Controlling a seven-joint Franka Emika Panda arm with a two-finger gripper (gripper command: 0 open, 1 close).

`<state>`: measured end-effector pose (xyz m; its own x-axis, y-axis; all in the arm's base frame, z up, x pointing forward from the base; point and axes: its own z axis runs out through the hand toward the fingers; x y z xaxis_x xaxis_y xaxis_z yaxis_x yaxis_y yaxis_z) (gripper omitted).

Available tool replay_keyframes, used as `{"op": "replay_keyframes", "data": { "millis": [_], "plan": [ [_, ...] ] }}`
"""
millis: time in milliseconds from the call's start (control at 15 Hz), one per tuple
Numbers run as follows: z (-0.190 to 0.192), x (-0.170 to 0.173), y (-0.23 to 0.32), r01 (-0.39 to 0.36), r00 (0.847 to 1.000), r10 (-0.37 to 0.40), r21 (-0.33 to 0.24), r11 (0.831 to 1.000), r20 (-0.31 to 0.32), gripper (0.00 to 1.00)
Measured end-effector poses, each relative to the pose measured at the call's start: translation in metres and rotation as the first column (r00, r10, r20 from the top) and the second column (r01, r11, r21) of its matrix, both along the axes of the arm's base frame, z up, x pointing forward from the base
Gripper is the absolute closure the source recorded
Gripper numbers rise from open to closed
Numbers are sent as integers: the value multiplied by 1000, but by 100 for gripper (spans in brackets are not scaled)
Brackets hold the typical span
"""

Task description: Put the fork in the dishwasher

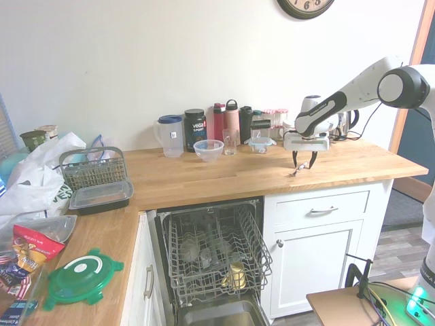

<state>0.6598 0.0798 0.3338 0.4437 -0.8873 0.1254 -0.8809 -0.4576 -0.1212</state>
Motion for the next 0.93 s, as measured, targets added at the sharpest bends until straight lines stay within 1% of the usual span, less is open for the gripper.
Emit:
{"op": "replay_keyframes", "data": {
  "millis": [133,933],
  "plan": [
    [0,1,0,2,1000,-2,-2,1000,-9,100],
    [2,9,-4,20,1000,-20,6,1000,-19,100]
  ]
}}
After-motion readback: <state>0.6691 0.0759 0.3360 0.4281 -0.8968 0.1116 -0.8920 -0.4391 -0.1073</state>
